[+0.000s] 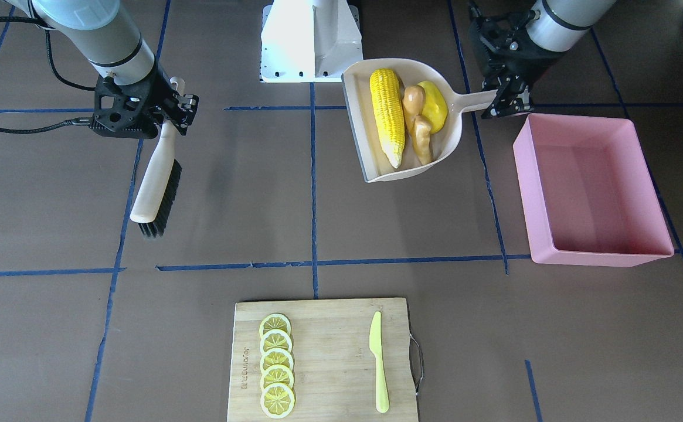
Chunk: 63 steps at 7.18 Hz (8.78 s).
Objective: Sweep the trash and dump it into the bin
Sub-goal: 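Carry the dustpan over the pink bin with the left gripper, then tilt the dustpan with the left gripper to dump foods into the bin, then bring the empty dustpan back down toward the table with the left gripper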
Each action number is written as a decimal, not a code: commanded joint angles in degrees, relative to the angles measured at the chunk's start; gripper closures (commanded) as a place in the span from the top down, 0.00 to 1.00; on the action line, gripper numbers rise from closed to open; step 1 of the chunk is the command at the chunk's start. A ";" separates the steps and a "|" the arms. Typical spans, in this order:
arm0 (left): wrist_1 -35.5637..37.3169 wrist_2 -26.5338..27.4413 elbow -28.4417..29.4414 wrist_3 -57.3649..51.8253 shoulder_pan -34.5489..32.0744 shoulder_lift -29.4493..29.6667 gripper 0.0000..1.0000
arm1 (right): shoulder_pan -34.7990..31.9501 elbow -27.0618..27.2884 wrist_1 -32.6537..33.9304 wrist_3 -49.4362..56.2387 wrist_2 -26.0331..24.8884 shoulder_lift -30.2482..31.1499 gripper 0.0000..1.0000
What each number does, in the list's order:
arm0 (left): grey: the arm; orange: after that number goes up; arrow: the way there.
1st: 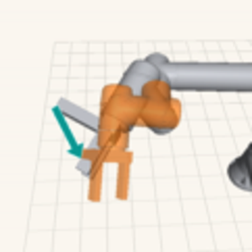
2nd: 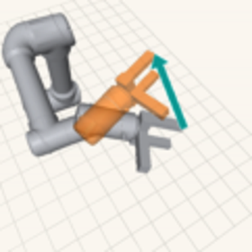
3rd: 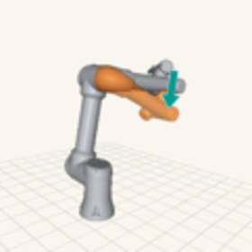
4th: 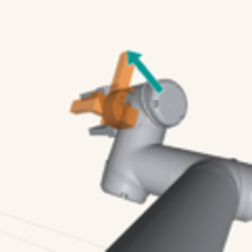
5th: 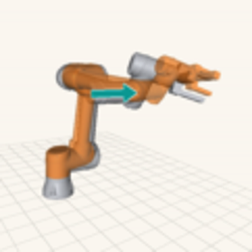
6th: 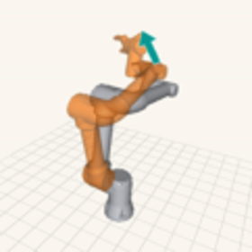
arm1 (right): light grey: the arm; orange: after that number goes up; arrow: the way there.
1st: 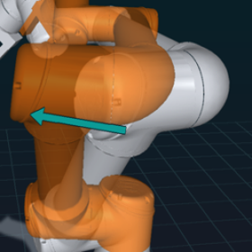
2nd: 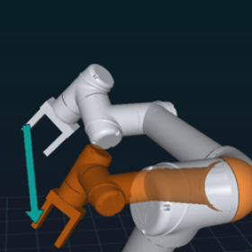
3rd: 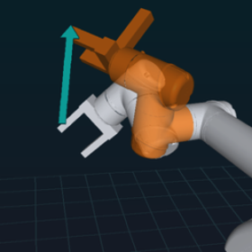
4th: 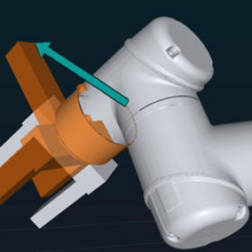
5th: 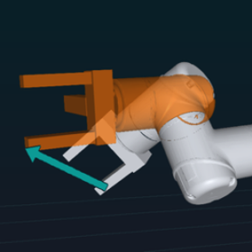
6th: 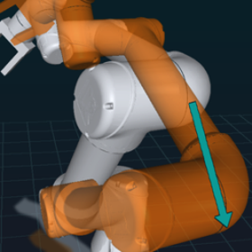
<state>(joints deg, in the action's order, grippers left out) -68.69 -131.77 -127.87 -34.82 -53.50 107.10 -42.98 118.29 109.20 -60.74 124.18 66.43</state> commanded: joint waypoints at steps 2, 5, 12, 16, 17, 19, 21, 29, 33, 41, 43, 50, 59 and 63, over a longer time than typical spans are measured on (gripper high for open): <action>2.78 -3.93 -1.24 -10.78 -6.96 -5.31 0.00 | -2.19 1.14 0.05 4.04 0.01 3.34 0.00; 2.17 -5.41 1.37 -20.00 -14.94 -7.96 0.00 | -3.60 2.81 -0.04 10.70 -0.08 8.42 0.00; -2.46 -6.57 15.80 -41.90 -27.97 -12.86 0.00 | -8.16 6.86 -1.79 27.23 -0.08 25.83 0.00; -9.79 -6.39 17.39 -41.82 -31.92 -19.64 0.00 | -9.93 6.60 -1.80 30.24 -0.17 26.99 0.00; -9.71 -6.04 17.39 -41.64 -32.72 -19.74 0.00 | -9.93 6.60 -1.80 30.33 -0.17 26.99 0.00; -9.71 -3.43 18.18 -41.38 -33.69 -19.74 0.00 | -9.93 6.60 -1.80 30.24 -0.17 26.99 0.00; -9.71 2.29 18.09 -41.11 -33.69 -19.65 0.00 | -9.93 6.51 -1.80 30.24 -0.17 27.08 0.00; -9.70 22.24 16.86 -41.20 -32.99 -19.12 0.00 | -9.84 6.51 -1.80 29.80 0.01 27.87 0.00; -9.53 26.55 16.69 -41.11 -31.50 -17.63 0.00 | -9.84 6.51 -1.80 29.80 0.01 27.78 0.00; -5.42 23.33 15.45 -41.12 -30.62 -12.20 0.00 | -9.93 3.45 -13.19 29.98 0.98 34.01 0.00; -1.80 20.08 15.45 -38.58 -30.62 -7.98 0.00 | -9.84 3.35 -14.27 30.07 0.98 35.42 0.00; -1.79 7.60 10.63 -17.23 -21.13 -4.27 0.00 | -9.84 -2.80 -30.52 22.98 0.89 40.08 0.00; -2.06 8.02 9.65 -5.87 -7.51 -1.19 0.02 | -7.91 -9.57 -32.47 19.43 7.83 36.57 0.17; -2.15 7.93 10.00 -5.69 -5.75 -1.11 0.03 | -7.91 -9.31 -32.56 19.43 7.74 36.31 0.99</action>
<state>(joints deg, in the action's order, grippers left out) -70.81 -123.82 -118.02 -40.56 -60.23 105.99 -50.89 108.77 76.70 -41.31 131.95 102.78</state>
